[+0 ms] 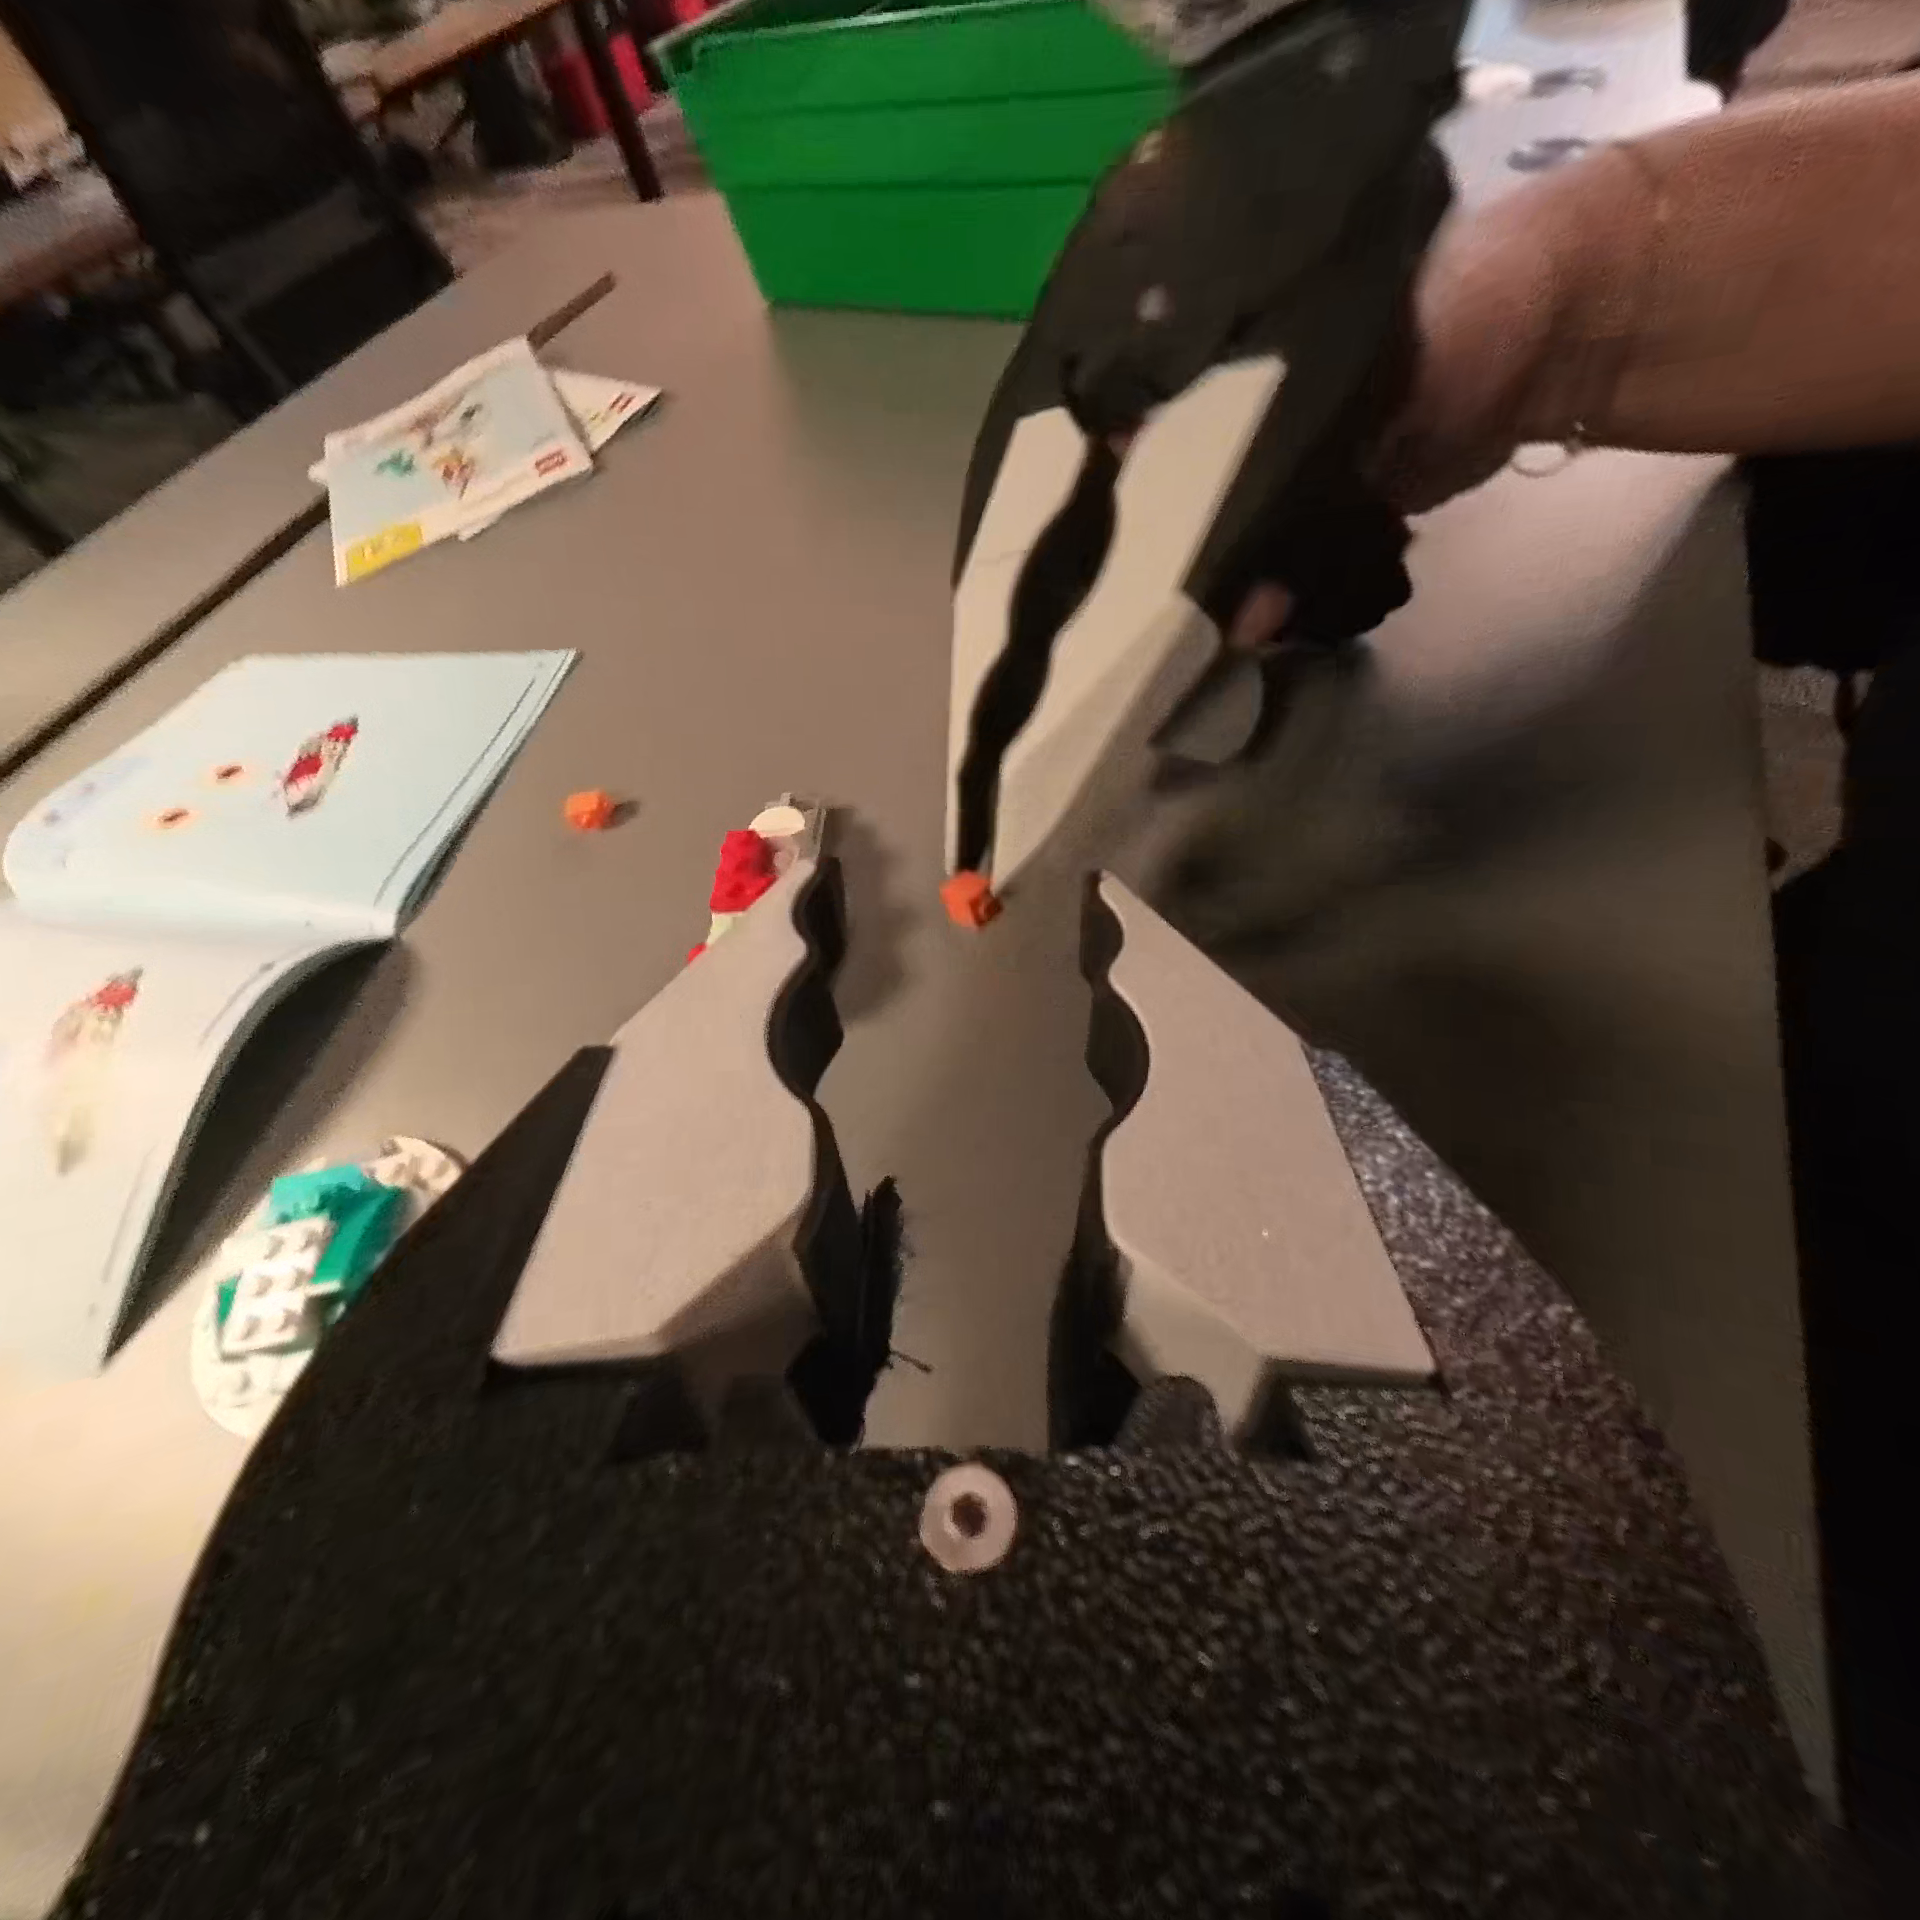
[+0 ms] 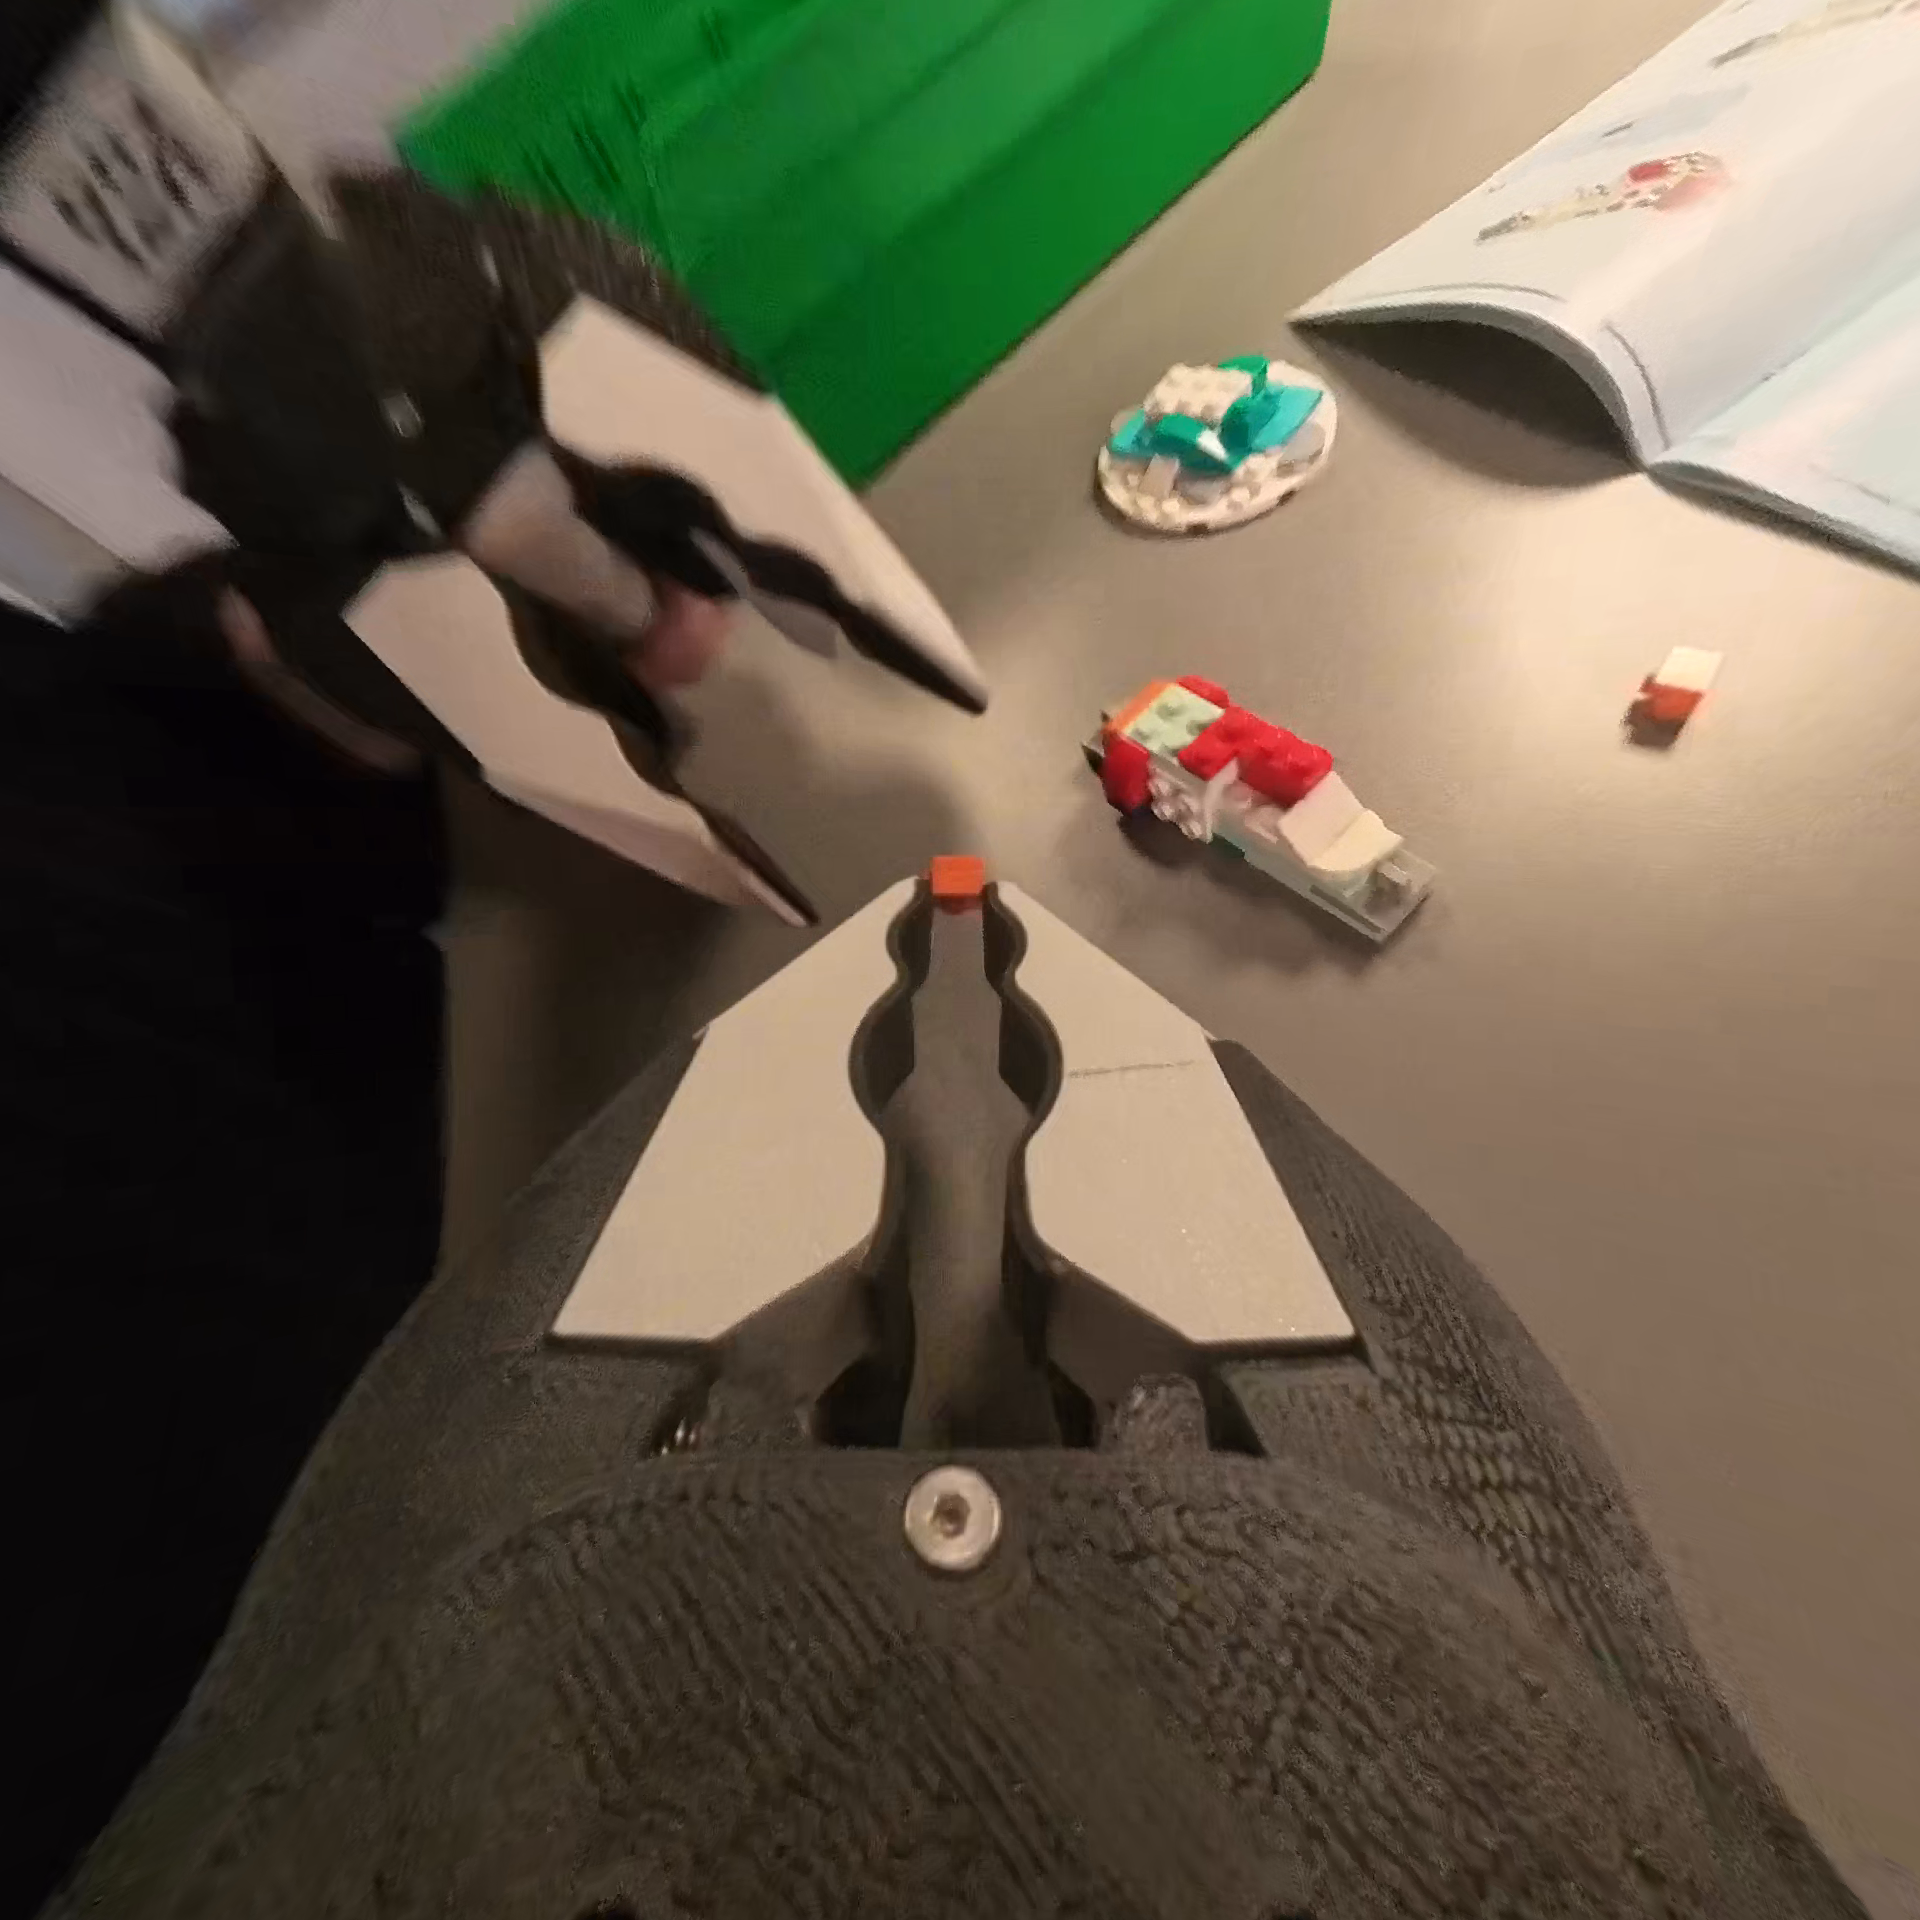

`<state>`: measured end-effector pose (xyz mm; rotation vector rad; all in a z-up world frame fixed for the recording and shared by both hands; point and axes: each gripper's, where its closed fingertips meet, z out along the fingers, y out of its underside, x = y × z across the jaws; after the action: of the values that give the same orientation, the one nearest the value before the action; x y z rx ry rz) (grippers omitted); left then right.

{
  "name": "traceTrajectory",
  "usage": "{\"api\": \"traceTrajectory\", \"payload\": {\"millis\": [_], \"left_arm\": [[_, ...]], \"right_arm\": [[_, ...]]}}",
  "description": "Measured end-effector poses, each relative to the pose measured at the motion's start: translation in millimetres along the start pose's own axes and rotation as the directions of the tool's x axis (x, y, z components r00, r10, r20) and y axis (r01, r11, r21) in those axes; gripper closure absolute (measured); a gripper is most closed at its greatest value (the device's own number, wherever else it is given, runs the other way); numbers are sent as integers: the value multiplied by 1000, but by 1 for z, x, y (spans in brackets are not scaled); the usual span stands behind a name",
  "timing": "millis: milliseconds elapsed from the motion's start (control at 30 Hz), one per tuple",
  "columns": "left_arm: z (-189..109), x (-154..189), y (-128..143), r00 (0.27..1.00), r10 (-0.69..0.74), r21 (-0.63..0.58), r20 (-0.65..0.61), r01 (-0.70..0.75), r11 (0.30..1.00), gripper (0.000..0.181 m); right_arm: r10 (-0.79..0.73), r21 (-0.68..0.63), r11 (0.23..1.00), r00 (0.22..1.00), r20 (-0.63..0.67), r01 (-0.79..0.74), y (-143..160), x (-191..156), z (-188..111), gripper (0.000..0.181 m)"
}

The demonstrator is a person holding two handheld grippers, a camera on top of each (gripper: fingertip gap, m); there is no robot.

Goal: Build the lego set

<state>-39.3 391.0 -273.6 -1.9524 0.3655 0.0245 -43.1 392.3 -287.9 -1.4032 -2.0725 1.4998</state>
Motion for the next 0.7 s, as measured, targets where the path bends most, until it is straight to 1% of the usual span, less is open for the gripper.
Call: {"api": "traceTrajectory", "payload": {"millis": [33,100,133,200,267,333,467,533,633,700], "left_arm": [[-1,2,-2,999,40,17,-4,-40,999,137],[-3,3,-10,994,108,64,1,-108,992,138],[-5,3,-15,991,134,96,6,-134,986,140],[-9,7,-24,984,177,152,-14,-173,973,143],[-12,6,-30,977,214,182,2,-210,961,149],[-13,1,-33,970,239,192,52,-244,951,157],[-15,3,-41,953,283,234,107,-300,925,164],[-14,1,-40,942,306,218,137,-330,918,170],[-13,0,-39,932,326,204,157,-354,913,173],[-11,-3,-38,939,303,187,165,-331,925,173]], "right_arm": [[71,45,996,996,58,-74,-7,-4,-3,173],[192,101,971,962,195,-215,-20,-12,-11,173],[226,112,959,938,262,-262,-24,-18,-15,173],[268,126,936,897,351,-329,-32,-24,-22,173],[302,132,914,861,410,-384,-38,-27,-27,173],[325,140,896,838,439,-421,-42,-27,-30,173],[361,134,872,805,472,-470,-43,-29,-30,174],[372,129,863,787,492,-489,-44,-32,-30,174],[384,129,854,778,498,-504,-43,-32,-29,173],[377,155,855,798,469,-495,-44,-29,-28,173]]}}
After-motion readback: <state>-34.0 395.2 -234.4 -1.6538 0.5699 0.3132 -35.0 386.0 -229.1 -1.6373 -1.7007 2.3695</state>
